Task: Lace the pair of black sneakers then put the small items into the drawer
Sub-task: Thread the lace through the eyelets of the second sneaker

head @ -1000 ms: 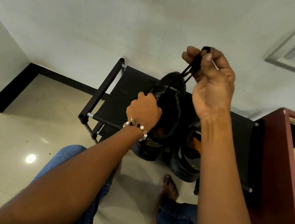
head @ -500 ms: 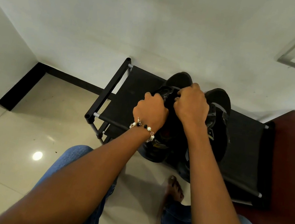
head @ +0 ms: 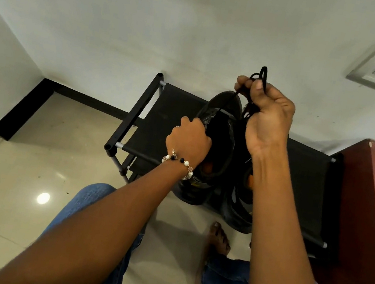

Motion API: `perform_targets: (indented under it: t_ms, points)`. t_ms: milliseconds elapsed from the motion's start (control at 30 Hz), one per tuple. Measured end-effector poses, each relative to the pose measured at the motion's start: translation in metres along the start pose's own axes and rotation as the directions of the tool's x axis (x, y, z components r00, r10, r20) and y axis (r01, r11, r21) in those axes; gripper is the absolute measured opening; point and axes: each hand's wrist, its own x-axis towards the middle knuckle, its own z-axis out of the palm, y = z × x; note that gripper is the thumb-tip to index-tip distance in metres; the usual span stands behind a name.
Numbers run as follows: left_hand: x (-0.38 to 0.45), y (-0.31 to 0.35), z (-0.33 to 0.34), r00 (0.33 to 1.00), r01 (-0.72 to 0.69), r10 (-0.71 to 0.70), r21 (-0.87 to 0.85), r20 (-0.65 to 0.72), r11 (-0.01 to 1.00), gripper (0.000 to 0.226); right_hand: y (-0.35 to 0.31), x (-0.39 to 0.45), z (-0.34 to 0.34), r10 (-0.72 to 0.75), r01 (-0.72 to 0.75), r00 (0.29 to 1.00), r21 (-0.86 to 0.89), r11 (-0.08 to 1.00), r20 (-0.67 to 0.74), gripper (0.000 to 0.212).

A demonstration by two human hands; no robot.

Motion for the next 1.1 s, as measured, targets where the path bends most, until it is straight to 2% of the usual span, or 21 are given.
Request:
perform_targets:
  t_ms: [167, 333, 400, 467, 533, 633, 733, 800, 967, 1000, 1100]
  points:
    - [0.000, 0.001, -0.001, 1.000, 0.017, -0.017, 0.004, 0.005, 1.000, 0.021, 0.017, 0.001, -0.001, 0.154, -0.148, 0.988, 0.165, 0.975, -0.023, 0.018]
    - [0.000, 0.003, -0.002, 0.999, 0.032, -0.032, 0.017, 0.013, 0.999, 0.021, 0.003, 0.001, -0.010, 0.192, -0.180, 0.981, 0.206, 0.962, -0.041, 0.023]
    - [0.000, 0.003, -0.001, 1.000, 0.026, -0.026, 0.019, 0.018, 0.999, 0.022, -0.011, 0.003, -0.015, 0.159, -0.154, 0.983, 0.065, 0.986, -0.087, 0.022]
    - [0.000, 0.003, 0.000, 1.000, 0.028, -0.029, 0.024, 0.013, 0.999, 0.023, -0.015, 0.005, -0.022, 0.087, -0.119, 0.983, -0.203, 0.972, -0.162, 0.018]
    - [0.000, 0.002, 0.000, 0.999, 0.028, -0.029, 0.027, 0.015, 0.999, 0.025, -0.010, 0.004, -0.029, 0.015, -0.123, 0.978, -0.515, 0.848, -0.210, 0.012]
    - [0.002, 0.001, 0.000, 0.999, 0.023, -0.024, 0.008, 0.030, 1.000, 0.027, -0.001, -0.002, -0.029, 0.014, -0.116, 0.990, -0.768, 0.630, -0.139, 0.005]
    - [0.004, -0.001, 0.002, 0.999, 0.022, -0.020, -0.043, 0.041, 0.999, 0.035, 0.010, -0.003, -0.022, 0.151, -0.081, 0.988, -0.940, 0.330, -0.032, 0.036]
    - [0.005, -0.001, 0.002, 0.998, 0.024, -0.020, -0.064, 0.062, 0.998, 0.044, 0.019, -0.003, -0.018, 0.234, -0.133, 0.970, -0.957, 0.259, -0.072, 0.042]
    - [0.004, 0.001, 0.004, 0.996, 0.025, -0.023, -0.031, 0.083, 0.999, 0.051, 0.021, 0.003, -0.017, 0.169, -0.207, 0.971, -0.948, 0.240, -0.169, 0.032]
    - [0.003, 0.002, 0.004, 0.996, 0.027, -0.024, -0.024, 0.086, 0.999, 0.051, 0.016, 0.003, -0.016, 0.183, -0.217, 0.969, -0.931, 0.294, -0.168, 0.030]
    - [0.002, 0.003, 0.004, 0.996, 0.025, -0.025, 0.000, 0.086, 1.000, 0.050, 0.000, -0.003, -0.011, 0.298, -0.267, 0.950, -0.720, 0.640, -0.087, 0.017]
